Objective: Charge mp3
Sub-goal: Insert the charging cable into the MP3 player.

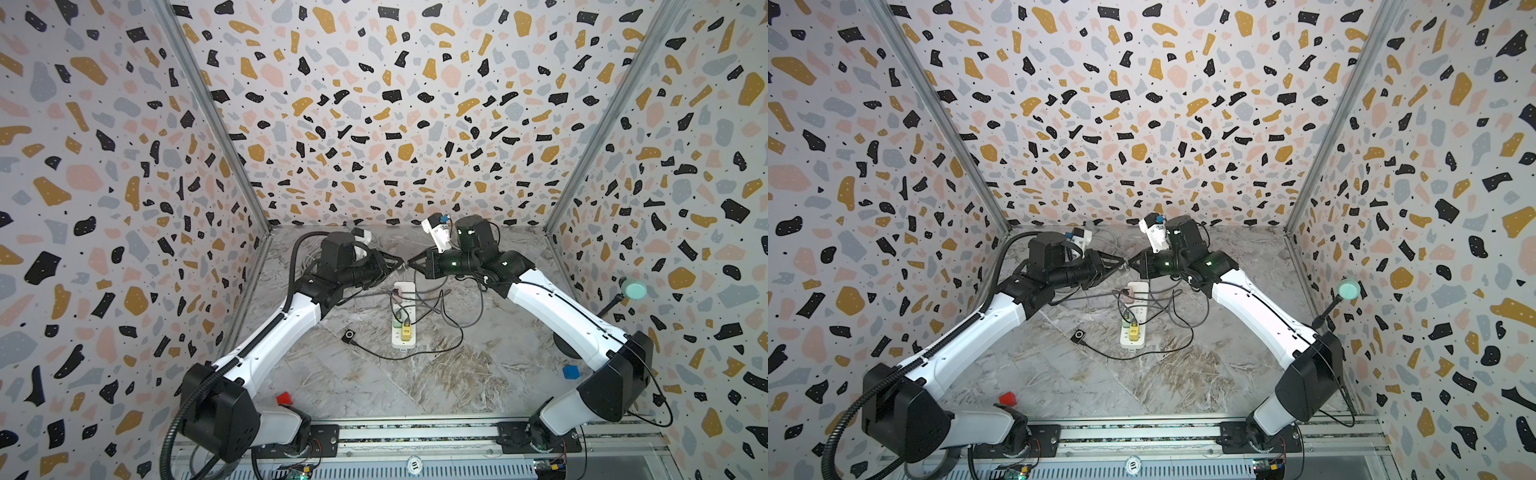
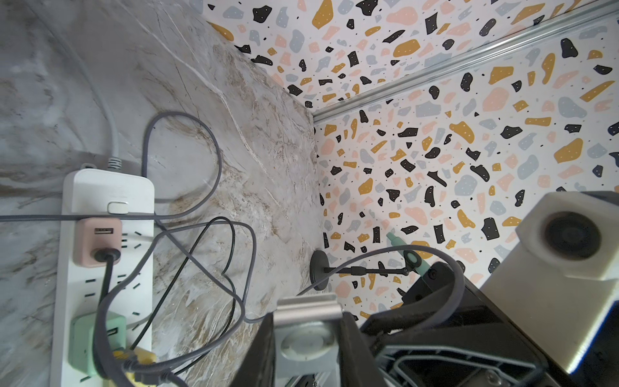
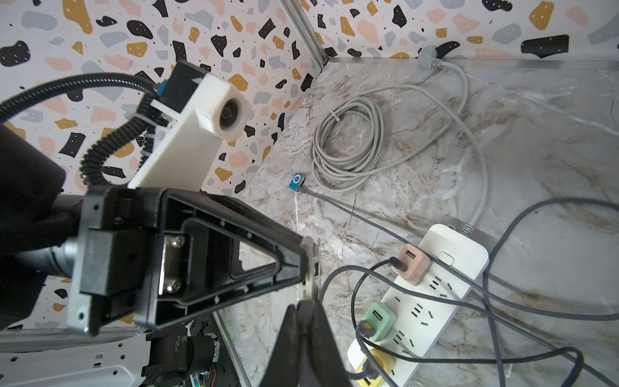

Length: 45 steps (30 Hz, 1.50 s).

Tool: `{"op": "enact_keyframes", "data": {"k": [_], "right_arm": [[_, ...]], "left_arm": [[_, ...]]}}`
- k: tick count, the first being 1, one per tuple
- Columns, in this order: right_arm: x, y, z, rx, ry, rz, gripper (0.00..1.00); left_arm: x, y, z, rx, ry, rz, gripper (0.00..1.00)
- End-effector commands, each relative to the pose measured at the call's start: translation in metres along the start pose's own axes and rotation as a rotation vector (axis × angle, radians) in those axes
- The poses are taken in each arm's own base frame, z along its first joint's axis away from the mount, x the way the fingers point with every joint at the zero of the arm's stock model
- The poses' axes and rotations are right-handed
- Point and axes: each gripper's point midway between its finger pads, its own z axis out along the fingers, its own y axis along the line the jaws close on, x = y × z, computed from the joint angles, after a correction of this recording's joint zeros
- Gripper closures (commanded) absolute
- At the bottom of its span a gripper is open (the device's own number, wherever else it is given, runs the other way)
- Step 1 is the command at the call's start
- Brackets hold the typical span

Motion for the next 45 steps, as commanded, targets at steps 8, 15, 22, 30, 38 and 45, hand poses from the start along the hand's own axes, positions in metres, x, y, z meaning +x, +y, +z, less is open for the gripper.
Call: {"op": "enact_keyframes", "data": {"k": [8,15,22,30,38,45], "right_arm": [[0.071,-0.009,0.017,0.006,0.224,0.12,0.74],[0.012,0.056,-0.056,-0.151,-0.019,0.067,0.37],[0.023,0.071,-0.087,-0.19,-0.022,0.128,0.28],[0.014,0.03,-0.093,-0.083,-0.088,0.183,0.23],[0.049,0.074,-0.079,-0.392,0.079,0.153,0.07],[0.183,0.042,-0.06,-0.208,0.518,0.299,0.02]], "left_arm": [[0.023,-0.147,-0.054,0.449,0.035,0.355,1.0],[0.025,-0.039,-0.029,0.062,0.092,0.243,1.0],[-0.001,0.031,-0.025,-0.218,0.11,0.182,1.0],[0.031,0.073,-0.038,-0.332,0.208,0.129,1.0],[0.075,0.114,-0.063,-0.42,0.254,0.034,1.0],[0.094,0.143,-0.067,-0.454,0.222,-0.074,1.0]]}}
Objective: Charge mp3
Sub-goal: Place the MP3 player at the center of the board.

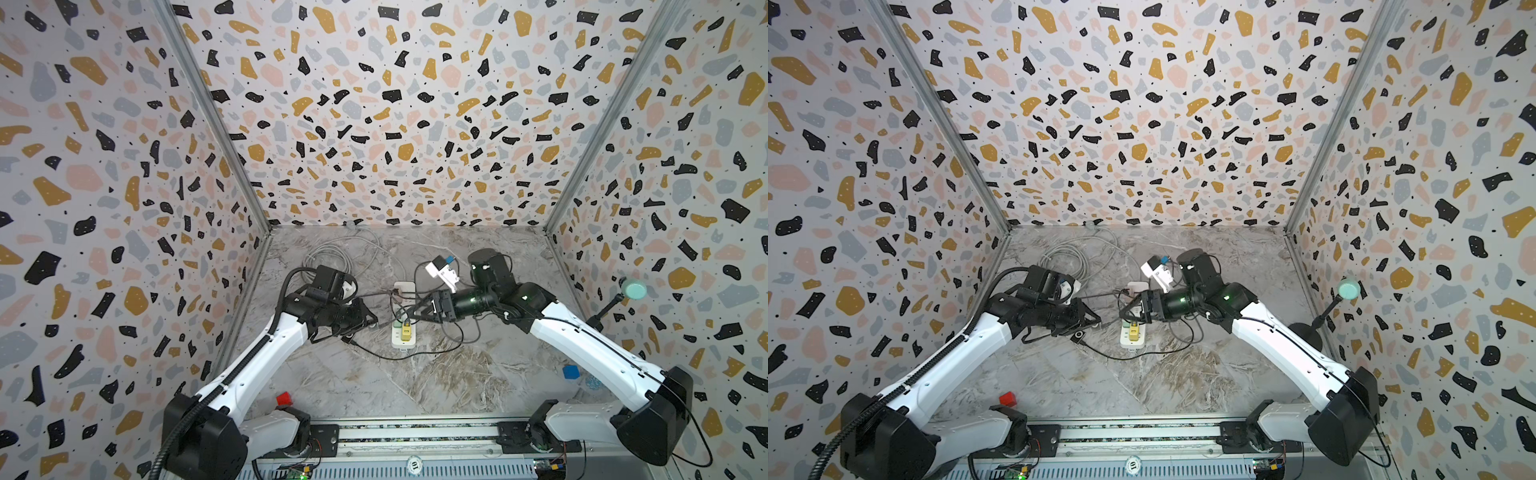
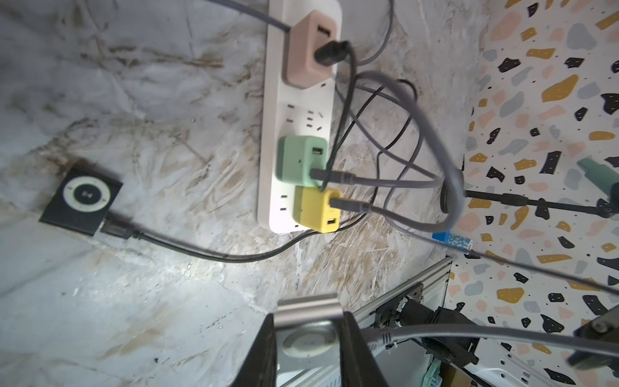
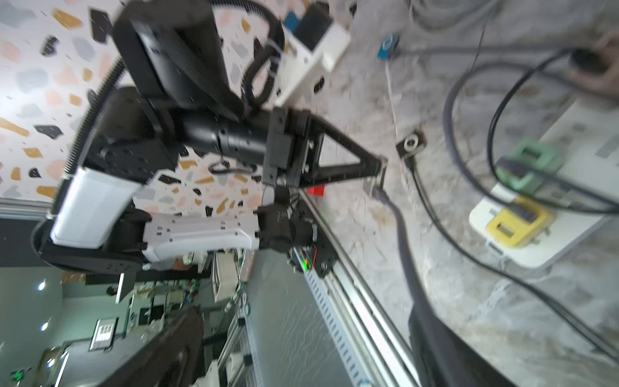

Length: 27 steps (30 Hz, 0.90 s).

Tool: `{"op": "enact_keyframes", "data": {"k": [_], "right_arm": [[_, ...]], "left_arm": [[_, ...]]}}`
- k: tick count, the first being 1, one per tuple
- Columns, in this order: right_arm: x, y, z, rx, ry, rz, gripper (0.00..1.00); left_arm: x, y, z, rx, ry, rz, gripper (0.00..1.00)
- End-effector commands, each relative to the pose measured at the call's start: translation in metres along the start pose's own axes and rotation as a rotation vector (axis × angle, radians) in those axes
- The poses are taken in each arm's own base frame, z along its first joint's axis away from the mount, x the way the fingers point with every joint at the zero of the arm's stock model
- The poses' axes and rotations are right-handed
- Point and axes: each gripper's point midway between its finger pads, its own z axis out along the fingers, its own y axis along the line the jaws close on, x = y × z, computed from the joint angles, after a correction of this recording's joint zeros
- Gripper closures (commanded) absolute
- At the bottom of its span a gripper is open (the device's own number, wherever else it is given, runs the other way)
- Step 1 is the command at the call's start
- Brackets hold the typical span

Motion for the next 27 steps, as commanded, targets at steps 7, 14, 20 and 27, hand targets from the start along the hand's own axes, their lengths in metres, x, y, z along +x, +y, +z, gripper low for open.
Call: {"op": "enact_keyframes", "data": {"k": [7,14,20,27], "right_arm": [[0.139,-0.061,0.006,0.159,0.375,0.113,0.01],[0.173,-0.017,0.026,-0.046,0.489,-0.044,0.0],[0.158,0.009,0.024,-0.194,0.445,-0.106,0.0],[0.104,0.0,0.012,-0.217,0.287,-0.07,0.01]], "left_arm": [[0.019,0.045,0.017,-0.067,-0.042,-0.143,1.0],[0.055,0.112,0.043,-0.253,0.021,-0.215,1.0],[0.056,0.14,0.05,-0.378,0.024,-0.213,1.0],[0.034,0.134,0.057,-0.374,-0.029,-0.206,0.62]]}}
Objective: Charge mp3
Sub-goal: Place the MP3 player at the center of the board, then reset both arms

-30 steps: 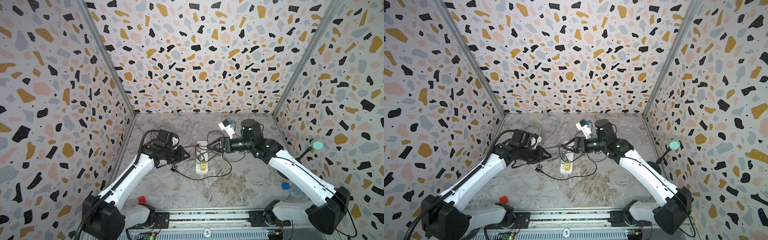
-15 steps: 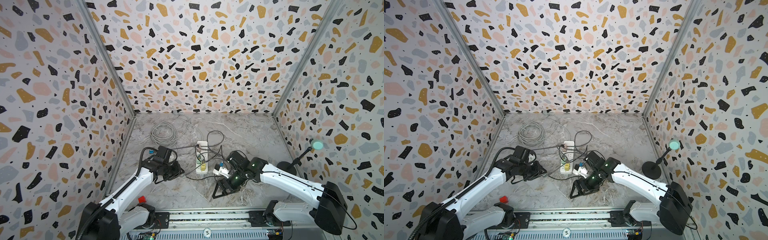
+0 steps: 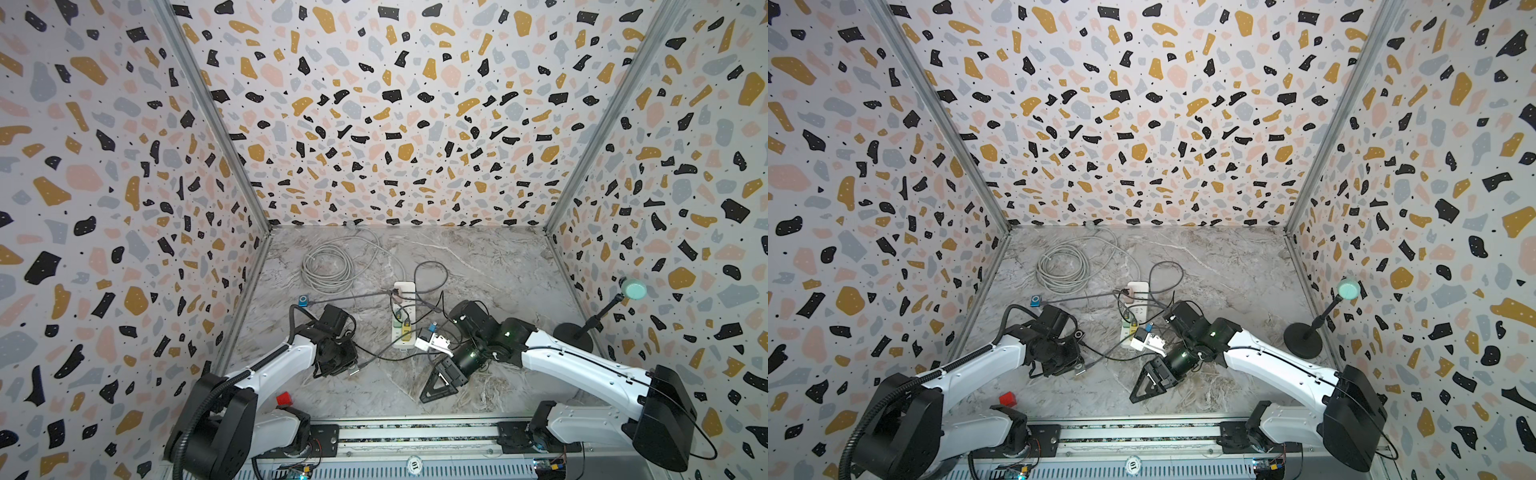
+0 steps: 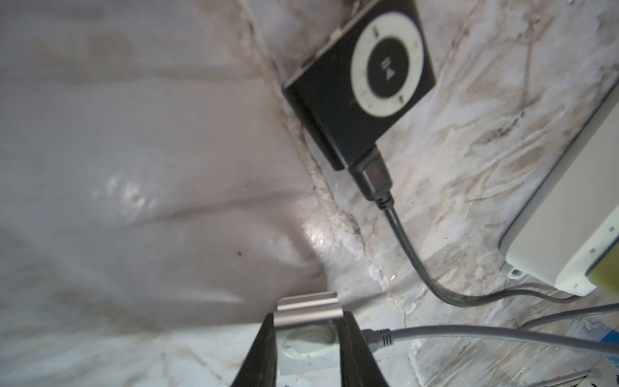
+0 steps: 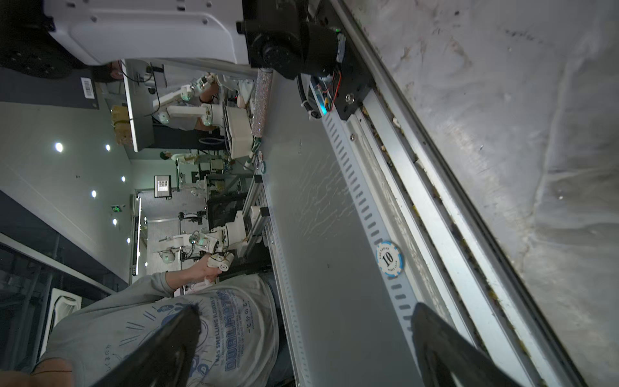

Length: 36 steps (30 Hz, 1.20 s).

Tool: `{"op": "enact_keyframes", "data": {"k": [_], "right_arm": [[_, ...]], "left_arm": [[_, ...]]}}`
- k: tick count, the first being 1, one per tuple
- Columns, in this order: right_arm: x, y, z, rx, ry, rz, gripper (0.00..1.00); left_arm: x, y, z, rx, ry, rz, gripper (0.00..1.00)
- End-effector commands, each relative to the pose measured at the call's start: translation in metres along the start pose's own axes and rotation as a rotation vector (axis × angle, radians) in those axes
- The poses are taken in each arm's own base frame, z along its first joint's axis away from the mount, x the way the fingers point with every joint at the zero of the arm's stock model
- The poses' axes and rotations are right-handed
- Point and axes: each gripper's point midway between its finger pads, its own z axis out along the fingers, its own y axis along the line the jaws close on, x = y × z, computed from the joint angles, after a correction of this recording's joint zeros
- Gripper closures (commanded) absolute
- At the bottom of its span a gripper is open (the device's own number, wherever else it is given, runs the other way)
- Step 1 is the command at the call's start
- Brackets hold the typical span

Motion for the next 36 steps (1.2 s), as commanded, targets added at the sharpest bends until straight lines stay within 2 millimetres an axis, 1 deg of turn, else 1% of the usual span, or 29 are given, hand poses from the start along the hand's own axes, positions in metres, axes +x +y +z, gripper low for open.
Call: {"op": "enact_keyframes", "data": {"k": [1,2,3,5,6,7,8,11,12,14,15,16,17,18,20,23,26,27,29,30,33,34,35,36], "right_arm": [[-0.035,0.015,-0.025,-0.007,-0.126,-0.086,0.01],[-0.049,0.006,-0.038,0.052,-0.193,-0.074,0.01],[-0.059,-0.007,-0.051,0.113,-0.252,-0.043,0.01],[-0.073,-0.044,-0.084,0.221,-0.374,0.071,0.0],[-0.076,-0.059,-0.098,0.27,-0.425,0.114,0.0],[-0.075,-0.074,-0.108,0.304,-0.453,0.148,0.01],[-0.076,-0.083,-0.116,0.339,-0.479,0.163,0.01],[-0.08,-0.109,-0.142,0.482,-0.563,0.216,0.01],[-0.08,-0.119,-0.153,0.542,-0.6,0.245,0.0],[-0.076,-0.14,-0.185,0.682,-0.708,0.298,0.01],[-0.071,-0.149,-0.201,0.746,-0.762,0.334,0.01],[-0.065,-0.157,-0.218,0.805,-0.828,0.358,0.01],[-0.063,-0.162,-0.233,0.84,-0.894,0.35,0.01],[-0.058,-0.167,-0.245,0.881,-0.945,0.354,0.01],[-0.049,-0.174,-0.274,0.993,-1.049,0.311,0.01],[-0.034,-0.185,-0.312,1.175,-1.152,0.248,0.01],[-0.023,-0.201,-0.334,1.278,-1.234,0.166,0.01],[-0.019,-0.209,-0.334,1.3,-1.238,0.139,0.01],[-0.018,-0.212,-0.34,1.363,-1.285,0.038,0.01],[-0.016,-0.212,-0.344,1.407,-1.304,-0.01,0.01],[-0.009,-0.214,-0.345,1.483,-1.339,-0.108,0.01],[-0.008,-0.214,-0.343,1.497,-1.34,-0.139,0.01],[-0.007,-0.215,-0.342,1.5,-1.35,-0.16,0.01],[-0.005,-0.215,-0.341,1.491,-1.369,-0.177,0.01]], "left_arm": [[-0.019,-0.012,-0.004,0.008,-0.064,0.026,0.57],[-0.021,-0.015,-0.007,0.017,-0.074,0.033,0.53],[-0.025,-0.02,-0.012,0.025,-0.091,0.043,0.49],[-0.036,-0.025,-0.024,0.018,-0.142,0.064,0.39],[-0.04,-0.024,-0.029,0.004,-0.166,0.065,0.34],[-0.044,-0.022,-0.034,-0.011,-0.189,0.064,0.29],[-0.047,-0.023,-0.038,-0.015,-0.209,0.061,0.27],[-0.063,-0.031,-0.057,-0.015,-0.283,0.054,0.14],[-0.07,-0.035,-0.066,-0.011,-0.32,0.053,0.11],[-0.09,-0.043,-0.086,-0.012,-0.415,0.05,0.03],[-0.1,-0.044,-0.094,-0.019,-0.46,0.049,0.02],[-0.112,-0.049,-0.103,-0.008,-0.507,0.063,0.01],[-0.123,-0.055,-0.11,-0.001,-0.556,0.089,0.0],[-0.133,-0.057,-0.116,-0.019,-0.602,0.112,0.0],[-0.157,-0.052,-0.128,-0.088,-0.712,0.129,0.0],[-0.187,-0.049,-0.137,-0.147,-0.884,0.201,0.0],[-0.207,-0.033,-0.145,-0.222,-1.065,0.238,0.0],[-0.211,-0.029,-0.15,-0.247,-1.114,0.242,0.0],[-0.215,-0.025,-0.157,-0.28,-1.207,0.28,0.01],[-0.215,-0.022,-0.157,-0.29,-1.244,0.299,0.01],[-0.213,-0.008,-0.148,-0.327,-1.291,0.327,0.01],[-0.212,-0.007,-0.143,-0.291,-1.3,0.345,0.01],[-0.215,-0.011,-0.136,-0.253,-1.274,0.38,0.0],[-0.215,-0.007,-0.123,-0.264,-1.212,0.408,0.0]]}}
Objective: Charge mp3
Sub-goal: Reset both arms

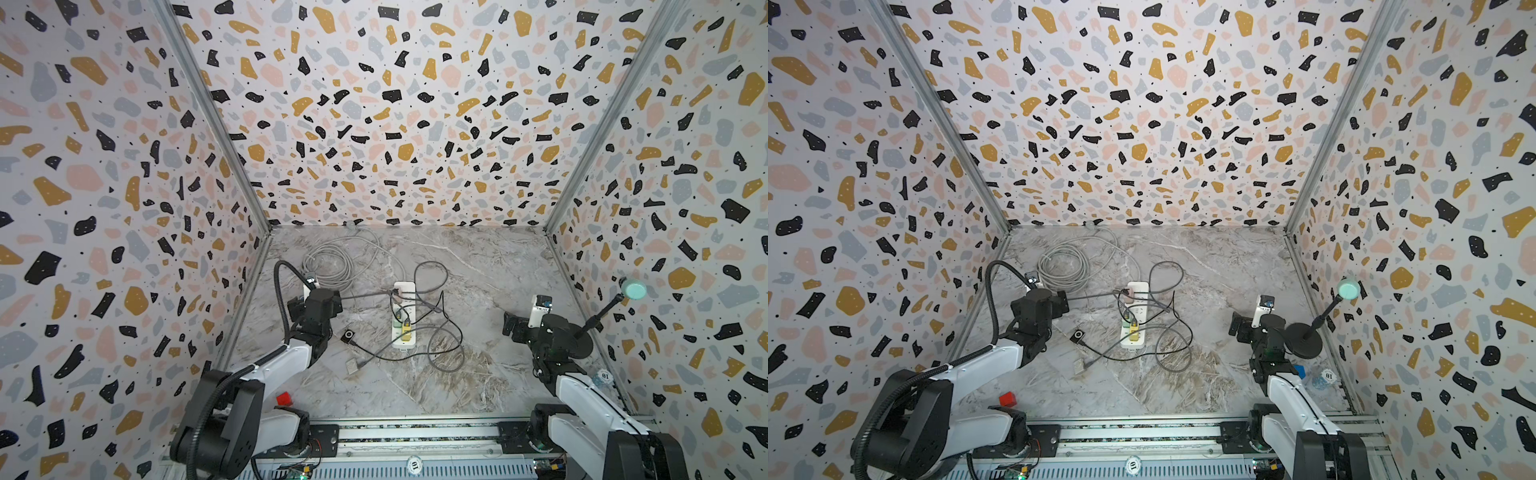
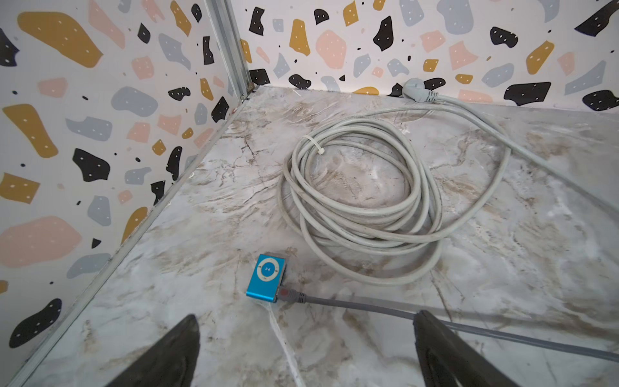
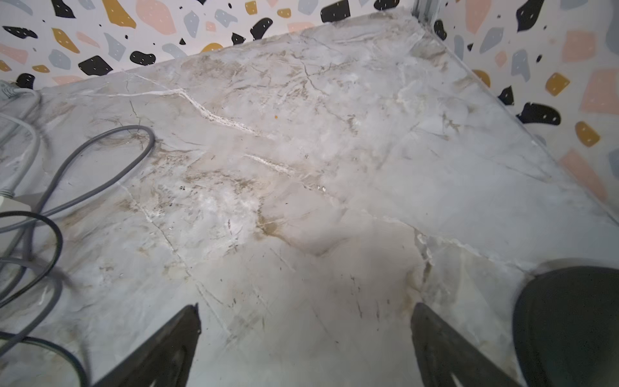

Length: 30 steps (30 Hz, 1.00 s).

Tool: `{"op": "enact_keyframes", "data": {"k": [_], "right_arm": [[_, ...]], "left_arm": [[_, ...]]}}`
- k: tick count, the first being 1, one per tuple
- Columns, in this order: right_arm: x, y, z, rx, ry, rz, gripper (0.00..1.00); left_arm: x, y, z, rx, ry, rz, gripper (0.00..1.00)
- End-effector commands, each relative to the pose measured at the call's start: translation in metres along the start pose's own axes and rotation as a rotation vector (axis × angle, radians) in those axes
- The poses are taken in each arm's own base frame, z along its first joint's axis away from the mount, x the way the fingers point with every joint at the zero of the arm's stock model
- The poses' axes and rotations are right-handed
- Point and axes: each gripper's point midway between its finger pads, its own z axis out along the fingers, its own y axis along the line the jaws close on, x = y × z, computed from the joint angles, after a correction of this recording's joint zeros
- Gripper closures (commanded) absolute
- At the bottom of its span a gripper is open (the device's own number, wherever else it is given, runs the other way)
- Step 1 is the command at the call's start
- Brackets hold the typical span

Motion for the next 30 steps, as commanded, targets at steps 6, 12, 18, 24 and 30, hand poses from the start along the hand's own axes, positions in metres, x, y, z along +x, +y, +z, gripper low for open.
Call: {"op": "enact_keyframes", "data": {"k": [6,12,18,24,30], "right_arm": [[-0.063,0.015,0.0,-0.05,-0.363,-0.133,0.01],[-0.051,0.046,0.033,-0.107,-0.333,-0.268,0.01],[-0.053,0.017,0.044,0.007,-0.298,-0.149,0.01],[-0.053,0.017,0.043,0.02,-0.301,-0.156,0.01],[-0.054,0.02,0.045,0.045,-0.302,-0.171,0.01]], "left_arm": [[-0.023,0.01,-0.006,0.063,-0.24,0.028,0.0],[-0.024,0.004,0.002,0.12,-0.248,0.058,0.0],[-0.016,0.025,-0.01,0.087,-0.362,-0.043,0.01],[-0.011,0.023,-0.006,0.092,-0.308,-0.019,0.01],[-0.013,0.023,-0.006,0.089,-0.316,-0.022,0.0]]}}
